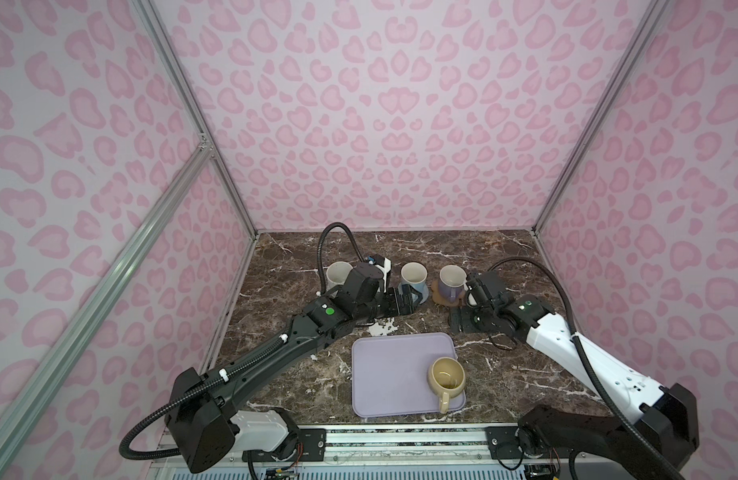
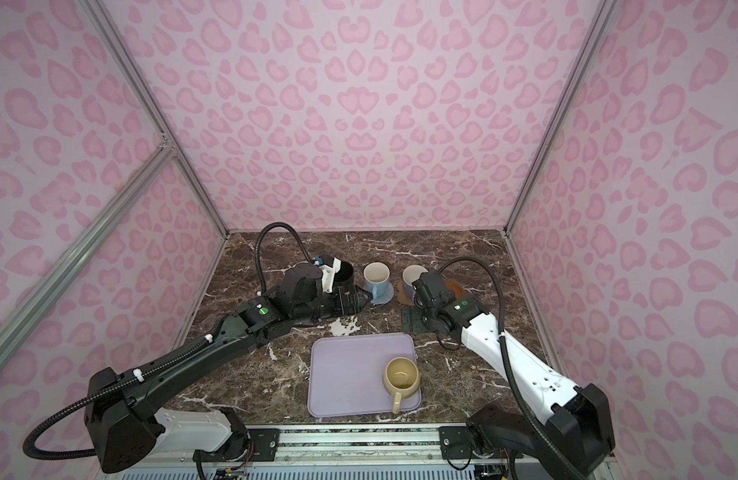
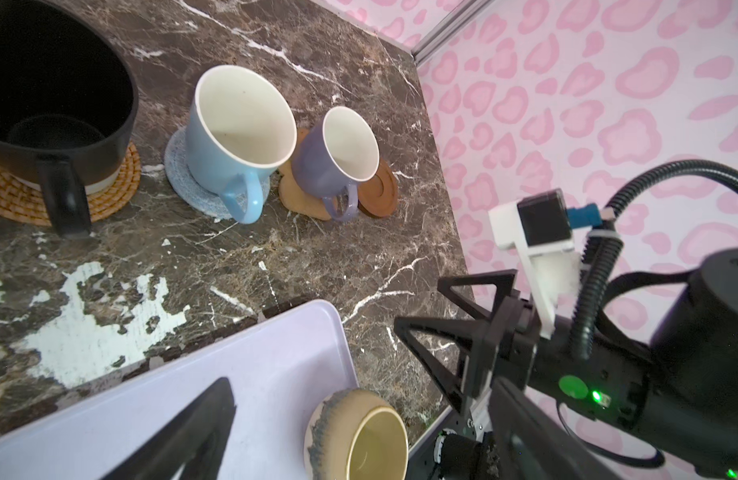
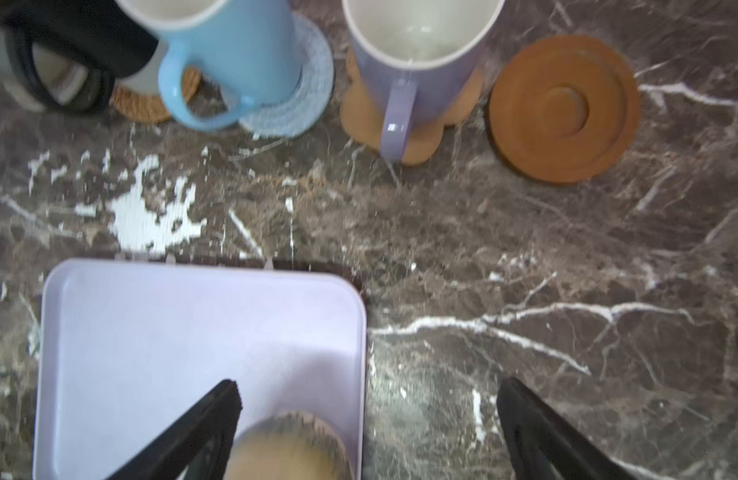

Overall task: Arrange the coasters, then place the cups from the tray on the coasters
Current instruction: 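Open the right gripper and lift it off the lavender mug, then move the right gripper over the speckled tan mug on the tray and lower in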

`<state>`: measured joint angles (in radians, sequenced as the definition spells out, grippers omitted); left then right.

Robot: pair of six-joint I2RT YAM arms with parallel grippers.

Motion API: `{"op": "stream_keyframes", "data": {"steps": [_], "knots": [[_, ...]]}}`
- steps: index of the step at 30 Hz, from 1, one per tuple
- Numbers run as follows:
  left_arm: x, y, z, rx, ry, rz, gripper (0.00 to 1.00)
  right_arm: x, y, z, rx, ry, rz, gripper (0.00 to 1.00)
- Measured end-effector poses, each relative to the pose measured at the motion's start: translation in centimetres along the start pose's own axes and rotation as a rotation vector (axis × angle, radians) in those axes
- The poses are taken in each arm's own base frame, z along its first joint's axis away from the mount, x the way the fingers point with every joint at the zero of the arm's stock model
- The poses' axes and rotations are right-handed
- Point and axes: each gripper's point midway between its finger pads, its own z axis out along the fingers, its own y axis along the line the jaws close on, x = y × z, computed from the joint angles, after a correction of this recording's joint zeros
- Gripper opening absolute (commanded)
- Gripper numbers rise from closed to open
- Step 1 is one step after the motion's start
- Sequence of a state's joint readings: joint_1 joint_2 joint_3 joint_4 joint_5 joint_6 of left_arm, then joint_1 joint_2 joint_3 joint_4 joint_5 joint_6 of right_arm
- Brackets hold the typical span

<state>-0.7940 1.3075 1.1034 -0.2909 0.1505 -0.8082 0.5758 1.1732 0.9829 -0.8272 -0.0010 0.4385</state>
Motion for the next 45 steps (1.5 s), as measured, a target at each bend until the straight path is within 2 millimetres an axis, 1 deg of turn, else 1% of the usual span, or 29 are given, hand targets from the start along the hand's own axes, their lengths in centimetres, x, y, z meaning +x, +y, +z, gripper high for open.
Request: {"op": "stream_keyframes", "data": {"steps": [4,9,11,14,16,18,22,28,31,35,37,41,45], "knots": [[1.6,1.0,-0.3,-0.012,0.033,-0.004,0.97,4.4,1.5,-1.6,-0.048,0.042,-0.058,0.98],[3.5,1.4,-0.5,-0.009,0.068,-0.002,0.97,8.9,2.4,-2.3,-0.052,0.101,-0.092,0.98],[4.2,1.1,-0.8,-0.003,0.079,0.008,0.97,10.1,2.8,-2.6,-0.053,0.112,-0.102,0.98],[4.7,0.7,-1.4,0.002,0.079,0.017,0.97,11.9,3.6,-2.9,-0.062,0.121,-0.118,0.97],[5.0,0.9,-1.6,-0.003,0.077,0.008,0.97,13.0,3.9,-2.7,-0.061,0.129,-0.126,0.97],[5.6,1.6,-1.6,-0.016,0.080,0.000,0.97,13.9,4.1,-2.3,-0.048,0.139,-0.127,0.95],[6.3,2.2,-1.7,-0.027,0.092,-0.016,0.97,14.9,4.8,-1.5,-0.048,0.138,-0.132,0.92],[6.2,2.4,-2.2,-0.035,0.074,-0.028,0.97,15.7,6.2,-0.3,-0.071,0.128,-0.124,0.89],[6.4,2.6,-2.3,-0.044,0.076,-0.038,0.97,16.0,6.2,0.3,-0.059,0.134,-0.119,0.84],[6.4,3.0,-2.4,-0.063,0.069,-0.040,0.97,16.5,6.0,1.3,-0.035,0.138,-0.116,0.74],[6.6,3.4,-2.5,-0.070,0.067,-0.045,0.97,16.4,5.7,1.7,-0.015,0.131,-0.108,0.68],[7.2,4.2,-2.3,-0.088,0.076,-0.058,0.97,15.6,4.9,2.2,0.020,0.122,-0.063,0.54],[7.1,4.4,-2.3,-0.090,0.070,-0.064,0.97,14.7,4.3,2.5,0.034,0.110,-0.059,0.47]]}}
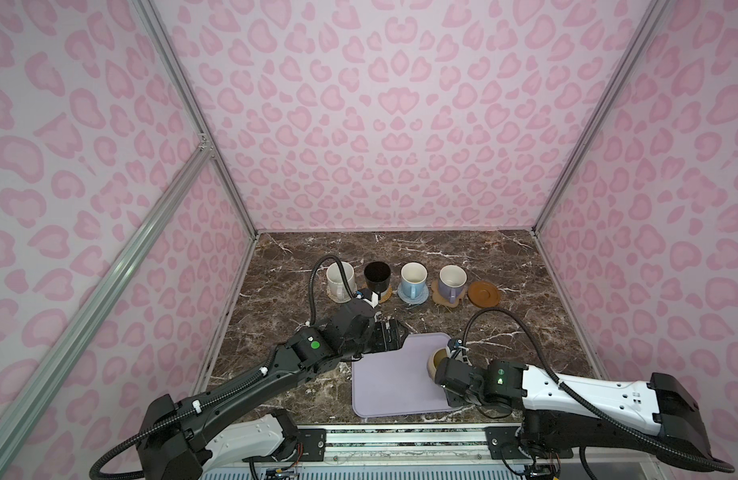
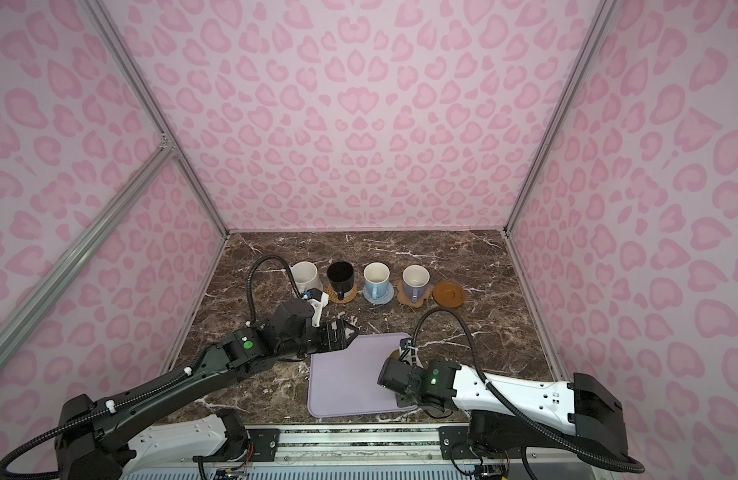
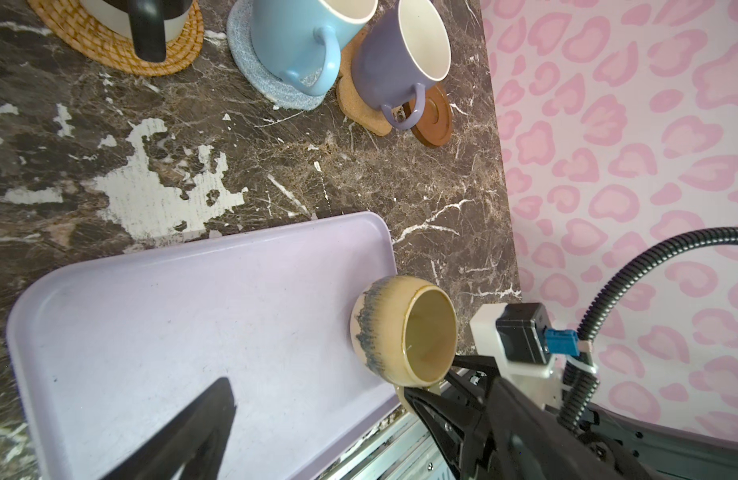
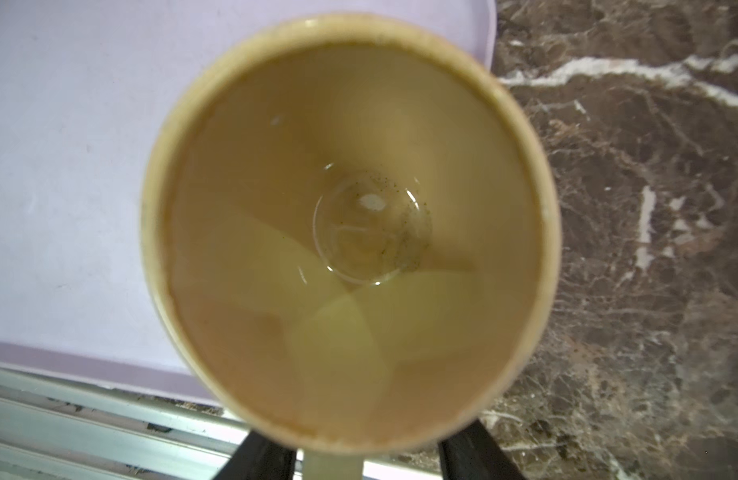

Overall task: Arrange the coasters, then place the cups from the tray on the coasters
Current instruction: 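Move the right gripper over the speckled tan mug on the tray and lower in, then close the right gripper inside the speckled tan mug rim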

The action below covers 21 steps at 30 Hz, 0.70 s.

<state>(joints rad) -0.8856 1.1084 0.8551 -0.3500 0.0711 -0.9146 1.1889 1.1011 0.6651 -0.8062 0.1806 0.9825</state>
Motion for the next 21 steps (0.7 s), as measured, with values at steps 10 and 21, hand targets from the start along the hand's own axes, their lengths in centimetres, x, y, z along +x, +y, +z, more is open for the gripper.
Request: {"op": "stream_keyframes", "data": {"steps": [10,21], "knots": [[-0.1,0.3,0.1,-0.007,-0.010,-0.005,0.97,-0.7,-0.3,0.7,0.051,0.017,-0.061,0.40],[0.0,0.6,0.6,-0.021,-0.008,-0.008,0.97,-1.7,0.2,0.8,0.055,-0.012,-0.099,0.21]]}}
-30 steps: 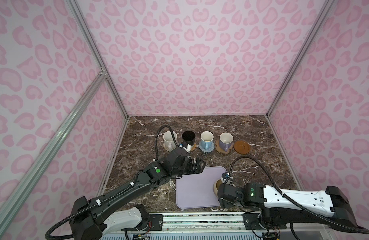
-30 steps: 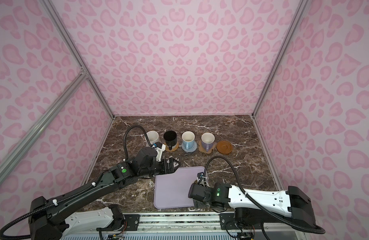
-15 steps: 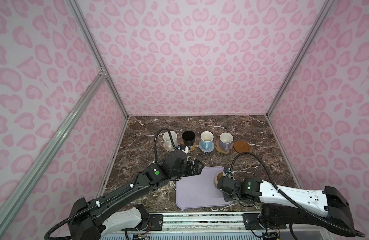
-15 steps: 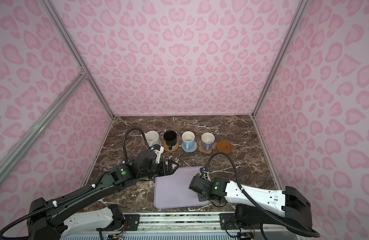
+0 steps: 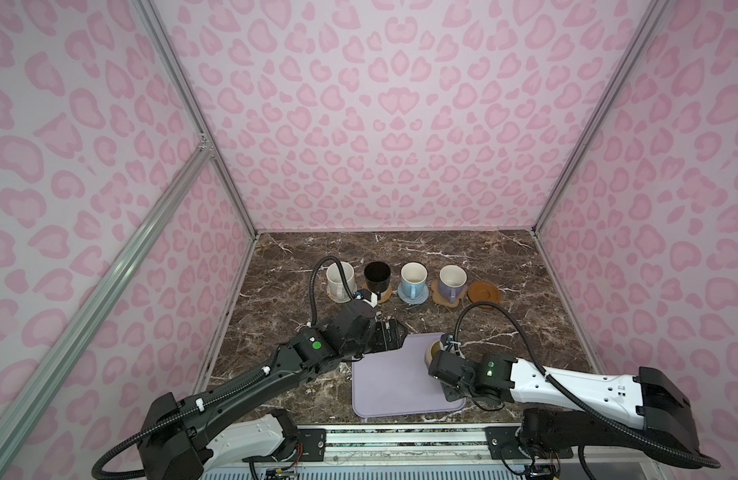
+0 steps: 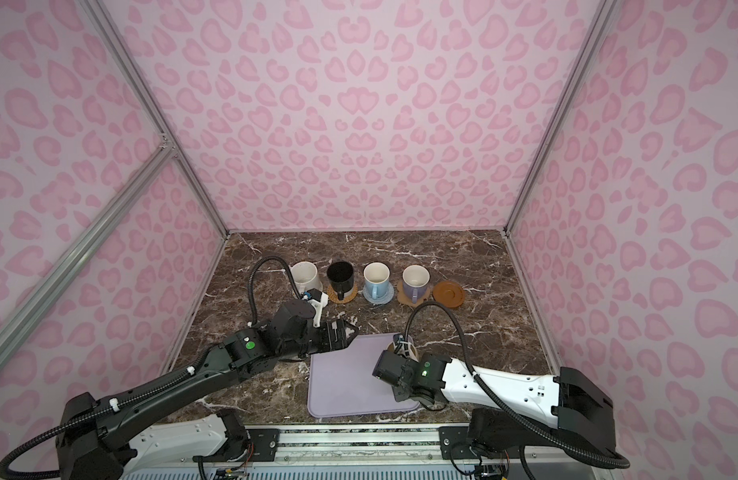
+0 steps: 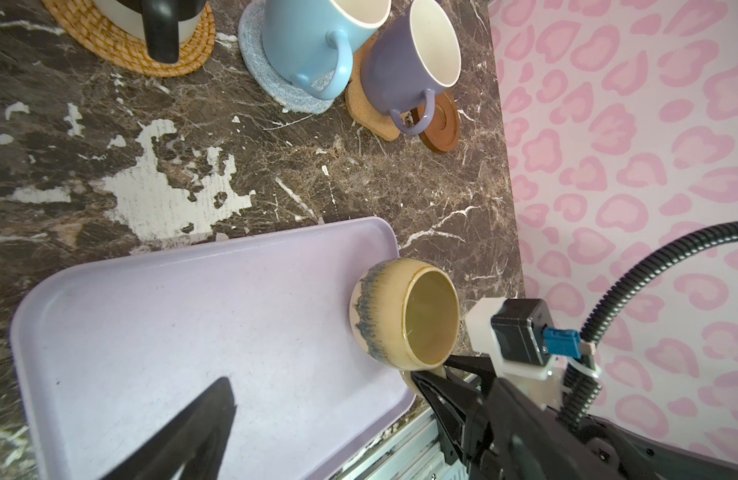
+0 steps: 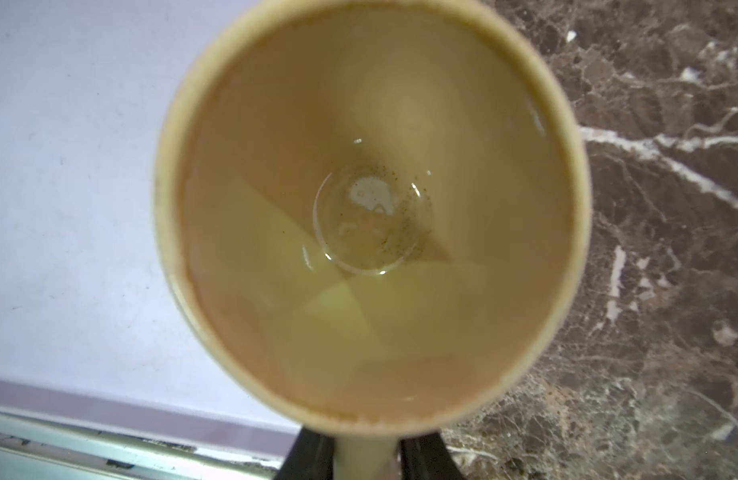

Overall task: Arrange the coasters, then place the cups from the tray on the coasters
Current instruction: 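Close the right gripper inside the speckled tan mug rim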

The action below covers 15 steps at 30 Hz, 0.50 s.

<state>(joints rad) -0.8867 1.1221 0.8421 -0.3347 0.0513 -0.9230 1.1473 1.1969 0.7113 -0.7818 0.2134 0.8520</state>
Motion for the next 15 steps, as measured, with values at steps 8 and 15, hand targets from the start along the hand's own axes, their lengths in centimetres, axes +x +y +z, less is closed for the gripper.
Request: {"op": "stream_keyframes", "data": {"steps": [8,15], "knots": [[-0.1,0.2,0.6,-0.012,0.000,0.000,0.98,-1.1,0.1,-0.2,0.010,-0.019,-0.012,0.06],[-1.0,-0.9,0.5,0.021,-0.032,0.002,0.98,-2.0,-0.3,-0.6,-0.019,-0.032,0.011,0.00]]}}
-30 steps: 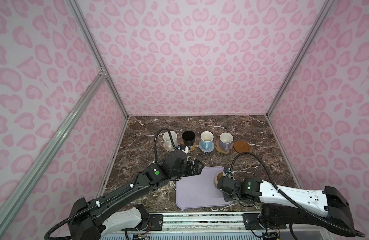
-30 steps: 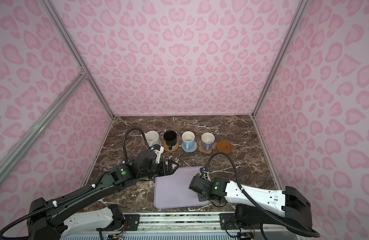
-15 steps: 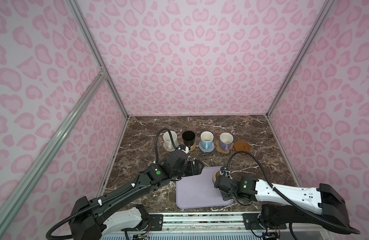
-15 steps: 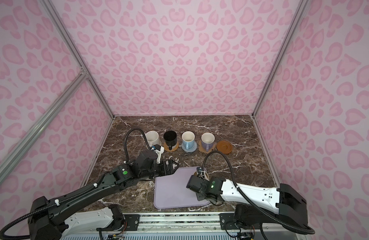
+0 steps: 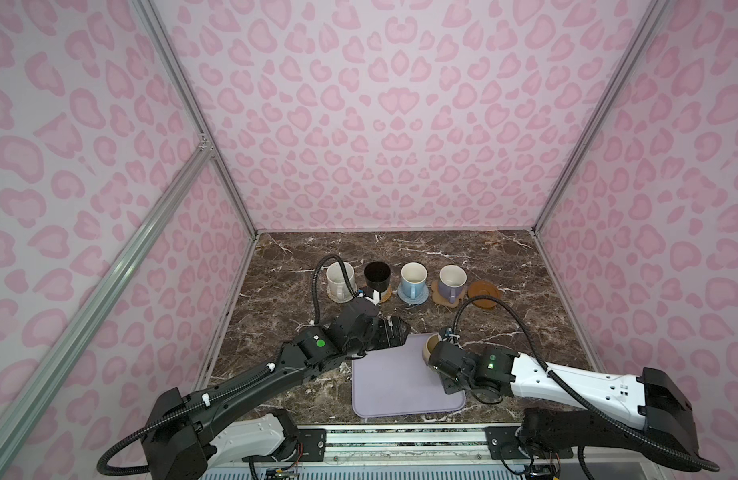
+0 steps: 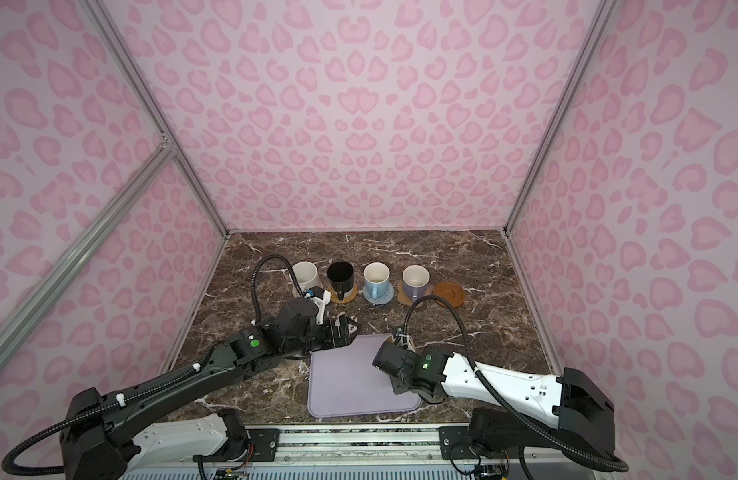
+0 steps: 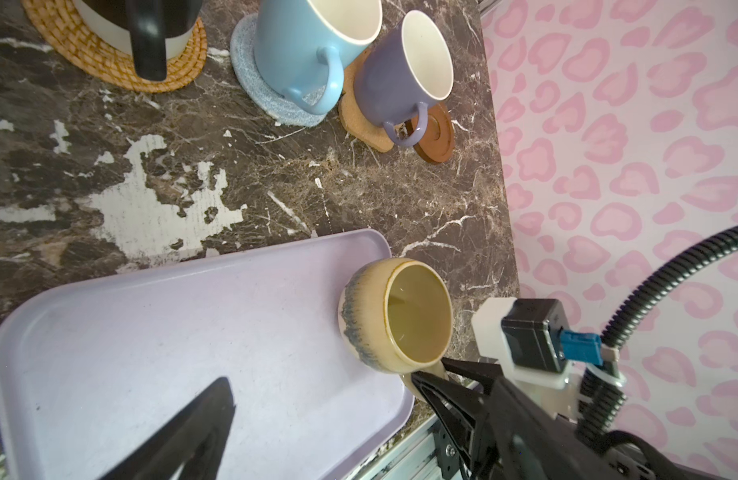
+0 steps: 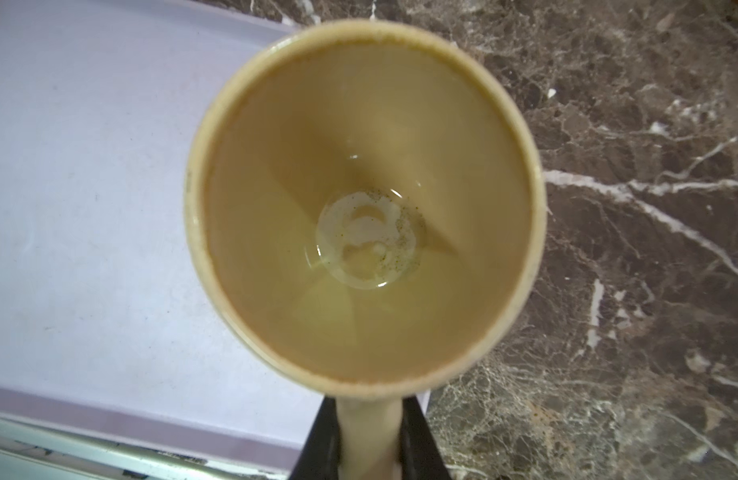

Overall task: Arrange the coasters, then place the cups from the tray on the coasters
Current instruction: 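Close the right gripper inside the speckled tan mug rim, then lift the tan mug with the right gripper and carry it toward the round cork coaster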

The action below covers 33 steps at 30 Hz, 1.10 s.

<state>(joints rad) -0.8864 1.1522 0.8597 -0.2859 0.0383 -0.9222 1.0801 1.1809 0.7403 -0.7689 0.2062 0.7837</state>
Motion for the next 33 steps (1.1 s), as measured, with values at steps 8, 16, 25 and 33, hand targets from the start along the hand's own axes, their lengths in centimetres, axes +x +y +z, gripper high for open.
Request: {"op": "stream_keyframes", "data": {"steps": [8,16,25,33], "knots": [[-0.3,-0.3,1.2,-0.005,0.004,0.002,0.98,0.9,0.0,0.8,-0.013,0.036,-0.008,0.23],[0.1,0.2,1.4,-0.016,0.010,0.005,0.98,2.0,-0.2,1.9,0.022,0.075,0.002,0.41],[0.2,0.7,2.0,-0.028,0.010,0.004,0.98,0.6,-0.2,2.8,0.060,0.054,0.018,0.13],[-0.4,0.2,1.3,-0.013,-0.021,0.008,0.98,-0.3,-0.1,1.7,0.031,0.022,0.031,0.00]]}}
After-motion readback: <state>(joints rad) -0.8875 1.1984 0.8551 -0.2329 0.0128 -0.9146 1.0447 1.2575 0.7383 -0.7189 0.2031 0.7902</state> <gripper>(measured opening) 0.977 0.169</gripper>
